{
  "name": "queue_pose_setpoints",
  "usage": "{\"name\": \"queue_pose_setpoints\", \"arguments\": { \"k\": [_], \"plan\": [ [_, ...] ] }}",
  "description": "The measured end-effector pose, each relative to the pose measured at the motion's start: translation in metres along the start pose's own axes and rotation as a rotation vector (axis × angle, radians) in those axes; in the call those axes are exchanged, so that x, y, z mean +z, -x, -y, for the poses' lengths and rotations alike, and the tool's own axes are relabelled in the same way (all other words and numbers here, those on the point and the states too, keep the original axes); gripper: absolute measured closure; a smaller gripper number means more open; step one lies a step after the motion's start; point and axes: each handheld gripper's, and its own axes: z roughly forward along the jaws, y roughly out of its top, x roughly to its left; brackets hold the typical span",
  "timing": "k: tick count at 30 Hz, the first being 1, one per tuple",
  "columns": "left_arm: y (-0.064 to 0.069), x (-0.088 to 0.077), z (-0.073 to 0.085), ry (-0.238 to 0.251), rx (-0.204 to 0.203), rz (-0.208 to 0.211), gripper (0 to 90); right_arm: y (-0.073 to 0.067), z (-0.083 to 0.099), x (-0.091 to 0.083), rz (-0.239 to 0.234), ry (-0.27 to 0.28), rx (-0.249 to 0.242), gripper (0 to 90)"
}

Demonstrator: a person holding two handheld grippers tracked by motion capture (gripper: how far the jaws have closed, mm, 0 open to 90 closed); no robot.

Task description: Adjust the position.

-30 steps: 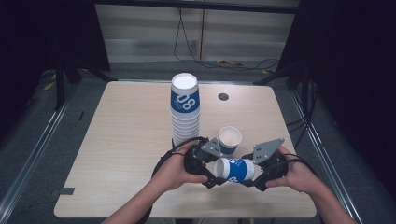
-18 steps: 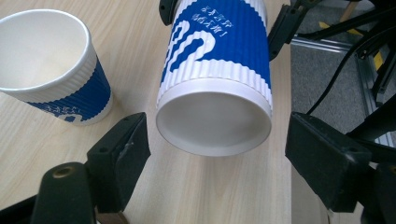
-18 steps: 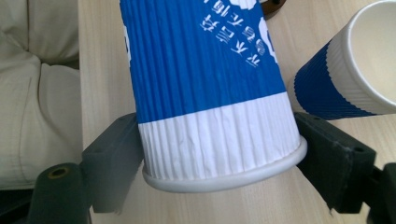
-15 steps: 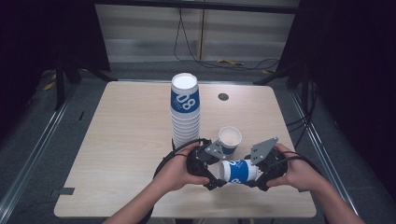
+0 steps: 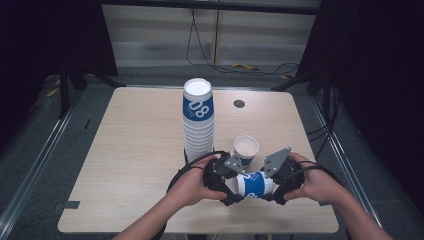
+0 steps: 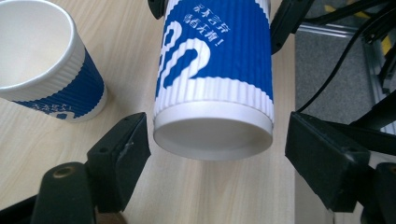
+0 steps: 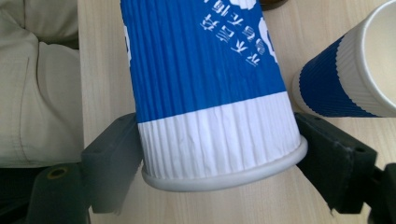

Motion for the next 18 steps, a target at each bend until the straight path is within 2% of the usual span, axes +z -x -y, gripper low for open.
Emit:
{"name": "queue_pose_setpoints", "arguments": {
  "k": [9, 13, 18],
  "plan": [
    [0.0016, 0.0051, -0.0035, -0.026, 0.018, -0.011, 25.5, -0.0005, -0.0041, 0.0039, 0.002, -0.012, -0.026, 18.0],
    [0.0025, 0.0073, -0.0045, -0.048, 0.035, -0.022, 26.7, -0.0013, -0.0049, 0.0033, -0.003, -0.013, -0.018, 18.0],
    [0.0023, 0.0093, -0.0043, -0.055, 0.033, -0.028, 29.1, -0.0011, -0.0068, 0.0035, 0.001, -0.002, -0.038, 17.9]
  ]
}}
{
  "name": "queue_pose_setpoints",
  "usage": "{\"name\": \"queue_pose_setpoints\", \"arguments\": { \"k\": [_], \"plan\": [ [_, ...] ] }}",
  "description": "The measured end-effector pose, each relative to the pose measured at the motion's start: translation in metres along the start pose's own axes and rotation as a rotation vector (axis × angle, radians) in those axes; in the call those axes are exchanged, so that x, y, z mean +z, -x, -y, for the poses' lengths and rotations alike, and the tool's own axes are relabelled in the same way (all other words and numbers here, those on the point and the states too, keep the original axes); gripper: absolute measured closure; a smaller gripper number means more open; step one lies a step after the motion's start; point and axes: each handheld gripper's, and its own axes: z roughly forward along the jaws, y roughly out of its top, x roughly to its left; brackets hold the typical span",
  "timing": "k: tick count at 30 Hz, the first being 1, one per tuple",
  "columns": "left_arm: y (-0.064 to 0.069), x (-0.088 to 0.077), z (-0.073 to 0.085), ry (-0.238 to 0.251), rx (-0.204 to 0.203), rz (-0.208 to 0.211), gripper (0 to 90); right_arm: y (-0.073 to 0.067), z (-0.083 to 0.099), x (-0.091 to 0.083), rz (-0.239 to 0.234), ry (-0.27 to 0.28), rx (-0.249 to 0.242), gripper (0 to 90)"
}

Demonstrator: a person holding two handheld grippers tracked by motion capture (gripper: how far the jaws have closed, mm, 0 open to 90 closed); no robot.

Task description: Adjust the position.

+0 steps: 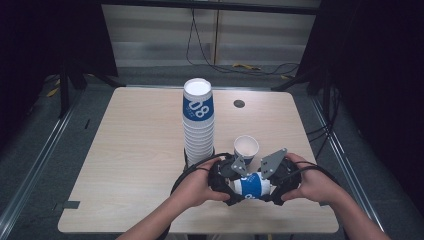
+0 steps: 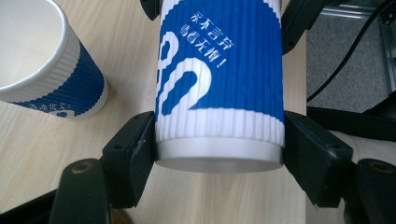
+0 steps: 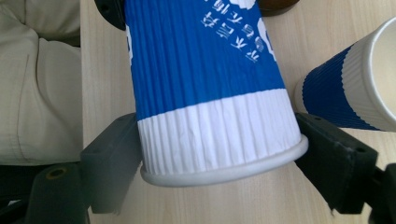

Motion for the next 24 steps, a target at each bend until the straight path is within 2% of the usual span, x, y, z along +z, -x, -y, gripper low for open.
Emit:
{"name": "queue_pose_setpoints", "arguments": {
  "k": [3, 5, 7, 9, 14, 18, 19, 24],
  "plan": [
    [0.0005, 0.0019, 0.0008, -0.010, 0.002, -0.002, 28.9, -0.0007, -0.0010, -0.0002, -0.005, 0.001, 0.005, 17.9],
    [0.0005, 0.0027, 0.0012, -0.016, -0.001, 0.002, 28.7, 0.0003, -0.0023, 0.0004, -0.003, 0.009, -0.021, 17.9],
    [0.0001, 0.0030, 0.0020, -0.020, -0.001, 0.000, 28.4, -0.0011, -0.0038, -0.0001, -0.001, 0.010, -0.015, 18.0],
    [-0.0006, 0.0028, 0.0027, -0.022, -0.001, 0.000, 28.3, 0.0002, -0.0050, -0.0003, 0.000, 0.022, -0.033, 18.0],
    [-0.0006, 0.0028, 0.0034, -0.029, -0.009, 0.000, 28.3, -0.0008, -0.0062, -0.0011, 0.000, 0.021, -0.019, 18.0],
    [-0.0012, 0.0034, 0.0025, -0.050, 0.003, 0.000, 28.4, -0.0004, -0.0066, -0.0001, -0.010, 0.020, -0.029, 18.0],
    [-0.0006, 0.0040, 0.0025, -0.050, -0.012, 0.005, 28.4, -0.0007, -0.0068, -0.0001, -0.008, 0.019, -0.030, 18.0],
    [-0.0013, 0.0049, 0.0015, -0.072, -0.002, 0.001, 28.6, -0.0004, -0.0072, 0.0014, -0.014, 0.020, -0.033, 18.0]
  ]
}}
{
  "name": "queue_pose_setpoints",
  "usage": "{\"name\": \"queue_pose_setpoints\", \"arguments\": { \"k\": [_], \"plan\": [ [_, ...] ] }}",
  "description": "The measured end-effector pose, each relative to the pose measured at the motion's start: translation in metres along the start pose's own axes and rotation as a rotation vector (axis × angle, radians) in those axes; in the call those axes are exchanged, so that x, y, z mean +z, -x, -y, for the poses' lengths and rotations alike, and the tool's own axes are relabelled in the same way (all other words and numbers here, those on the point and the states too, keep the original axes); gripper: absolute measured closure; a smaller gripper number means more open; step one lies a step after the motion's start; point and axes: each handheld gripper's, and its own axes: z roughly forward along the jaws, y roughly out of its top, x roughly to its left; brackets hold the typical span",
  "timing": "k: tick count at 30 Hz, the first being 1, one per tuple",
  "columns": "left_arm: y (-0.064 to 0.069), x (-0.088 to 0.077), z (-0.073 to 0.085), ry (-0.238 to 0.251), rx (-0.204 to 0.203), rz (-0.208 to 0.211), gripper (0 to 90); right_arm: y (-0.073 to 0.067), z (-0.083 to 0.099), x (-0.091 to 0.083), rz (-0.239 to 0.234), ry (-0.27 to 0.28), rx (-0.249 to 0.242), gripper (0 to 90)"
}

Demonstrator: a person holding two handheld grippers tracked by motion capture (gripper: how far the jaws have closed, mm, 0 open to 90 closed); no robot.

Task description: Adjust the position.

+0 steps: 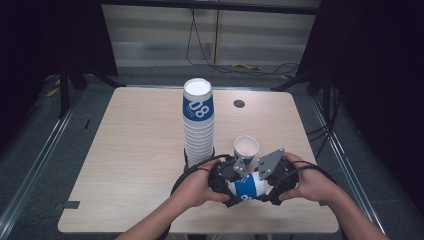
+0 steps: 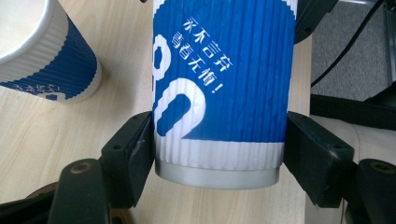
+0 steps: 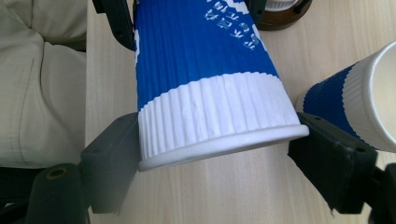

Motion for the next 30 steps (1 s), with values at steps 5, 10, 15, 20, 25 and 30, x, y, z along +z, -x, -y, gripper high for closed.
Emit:
{"name": "queue_pose_setpoints", "arguments": {
  "k": [5, 10, 15, 20, 25, 30],
  "plan": [
    [0.001, 0.000, 0.000, -0.010, -0.014, 0.007, 29.6, 0.000, 0.000, 0.001, -0.002, 0.008, -0.007, 17.7],
    [-0.001, -0.003, 0.005, 0.049, -0.047, 0.044, 29.5, 0.000, 0.004, -0.002, -0.019, 0.057, 0.018, 14.6],
    [-0.005, -0.010, 0.013, 0.116, -0.071, 0.076, 29.5, 0.001, 0.017, -0.004, -0.022, 0.176, 0.074, 13.1],
    [-0.009, -0.015, 0.019, 0.156, -0.091, 0.092, 29.4, 0.003, 0.029, -0.006, -0.033, 0.300, 0.142, 13.0],
    [-0.012, -0.017, 0.023, 0.205, -0.103, 0.100, 29.4, 0.006, 0.040, -0.010, -0.041, 0.412, 0.211, 12.9],
    [-0.013, -0.017, 0.024, 0.236, -0.097, 0.121, 29.4, 0.006, 0.038, -0.010, -0.045, 0.437, 0.200, 12.8]
  ]
}}
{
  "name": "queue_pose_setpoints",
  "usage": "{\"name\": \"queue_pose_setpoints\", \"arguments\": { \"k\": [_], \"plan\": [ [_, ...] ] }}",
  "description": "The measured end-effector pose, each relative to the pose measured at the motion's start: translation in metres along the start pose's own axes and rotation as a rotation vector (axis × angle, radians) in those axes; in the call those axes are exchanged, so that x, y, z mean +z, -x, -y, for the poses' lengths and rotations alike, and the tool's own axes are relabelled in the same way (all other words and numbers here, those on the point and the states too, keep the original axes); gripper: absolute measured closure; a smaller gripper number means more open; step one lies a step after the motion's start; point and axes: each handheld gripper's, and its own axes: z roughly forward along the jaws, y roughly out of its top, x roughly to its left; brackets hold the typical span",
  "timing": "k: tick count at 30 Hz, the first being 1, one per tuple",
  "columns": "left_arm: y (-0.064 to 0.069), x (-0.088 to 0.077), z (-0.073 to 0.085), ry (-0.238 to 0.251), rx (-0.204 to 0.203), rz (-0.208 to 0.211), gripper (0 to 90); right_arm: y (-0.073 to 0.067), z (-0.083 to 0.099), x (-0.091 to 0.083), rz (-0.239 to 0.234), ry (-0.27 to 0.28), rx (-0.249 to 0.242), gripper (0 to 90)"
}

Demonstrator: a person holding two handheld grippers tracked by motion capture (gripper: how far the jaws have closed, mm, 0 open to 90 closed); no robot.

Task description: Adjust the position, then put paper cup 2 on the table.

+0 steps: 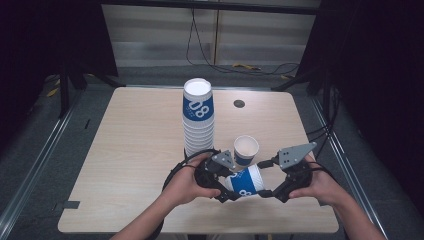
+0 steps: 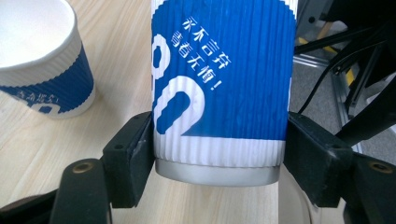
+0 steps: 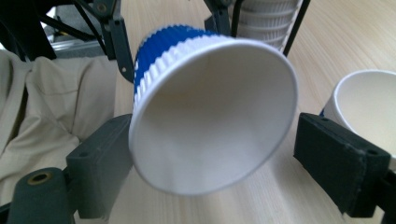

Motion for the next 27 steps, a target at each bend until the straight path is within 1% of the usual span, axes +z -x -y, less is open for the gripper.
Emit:
{"name": "queue_pose_setpoints", "arguments": {
  "k": [1, 3, 4, 5, 6, 8, 9, 11, 12, 13, 15, 16, 17, 18, 20, 21, 22, 23, 25, 27],
  "plan": [
    [0.000, 0.001, 0.000, 0.006, -0.006, 0.006, 29.4, 0.000, -0.001, 0.001, -0.004, 0.000, 0.002, 12.7],
    [0.000, 0.001, 0.001, 0.005, -0.001, 0.002, 29.4, -0.001, -0.003, 0.002, -0.004, -0.007, -0.013, 12.9],
    [0.000, 0.001, 0.002, 0.011, -0.004, 0.004, 29.4, -0.001, -0.003, 0.003, -0.011, -0.010, -0.008, 12.9],
    [0.000, 0.000, 0.003, 0.018, -0.012, 0.001, 29.4, 0.000, -0.003, 0.003, -0.011, -0.006, -0.011, 13.4],
    [-0.001, 0.000, 0.003, 0.021, -0.010, 0.006, 29.4, 0.000, -0.004, 0.003, -0.009, -0.001, -0.018, 13.7],
    [-0.002, -0.001, 0.004, 0.016, -0.009, 0.005, 29.4, 0.000, -0.005, 0.003, -0.009, 0.005, -0.021, 14.6],
    [-0.001, 0.000, 0.005, 0.020, -0.016, 0.004, 29.4, 0.000, -0.006, 0.003, -0.006, 0.005, -0.027, 15.0],
    [0.000, 0.000, 0.005, 0.014, -0.011, -0.007, 29.3, -0.001, -0.007, 0.004, -0.005, -0.014, -0.034, 15.8],
    [0.000, 0.001, 0.005, 0.016, -0.016, -0.011, 29.3, -0.001, -0.008, 0.004, -0.002, -0.019, -0.041, 16.1],
    [0.000, 0.001, 0.006, 0.011, -0.009, -0.013, 29.1, -0.001, -0.009, 0.004, -0.001, -0.027, -0.038, 16.3],
    [0.001, 0.001, 0.006, 0.012, -0.009, -0.036, 26.9, -0.001, -0.009, 0.004, 0.003, -0.042, -0.033, 16.5],
    [0.001, 0.001, 0.006, -0.004, -0.008, -0.052, 25.2, 0.000, -0.010, 0.004, 0.005, -0.051, -0.033, 16.6],
    [0.001, 0.001, 0.006, -0.010, 0.002, -0.064, 24.4, 0.000, -0.011, 0.004, 0.010, -0.066, -0.041, 16.6],
    [0.002, 0.001, 0.007, -0.010, -0.003, -0.075, 24.0, 0.000, -0.011, 0.003, 0.016, -0.085, -0.038, 16.6],
    [0.002, 0.000, 0.008, -0.029, 0.004, -0.082, 23.4, 0.000, -0.011, 0.002, 0.032, -0.113, -0.044, 16.6],
    [0.002, 0.000, 0.009, -0.029, 0.000, -0.087, 22.8, 0.001, -0.011, 0.001, 0.039, -0.135, -0.036, 16.6],
    [0.002, 0.000, 0.010, -0.030, -0.006, -0.088, 22.3, 0.002, -0.010, -0.001, 0.052, -0.152, -0.043, 16.6],
    [0.002, -0.001, 0.010, -0.038, 0.001, -0.087, 22.0, 0.002, -0.010, -0.002, 0.067, -0.176, -0.039, 16.5],
    [0.003, -0.001, 0.012, -0.043, -0.004, -0.093, 21.3, 0.005, -0.008, -0.004, 0.110, -0.232, -0.030, 16.4],
    [0.004, 0.001, 0.013, -0.054, -0.007, -0.086, 20.5, 0.007, -0.007, -0.005, 0.157, -0.307, -0.020, 16.0]
  ]
}}
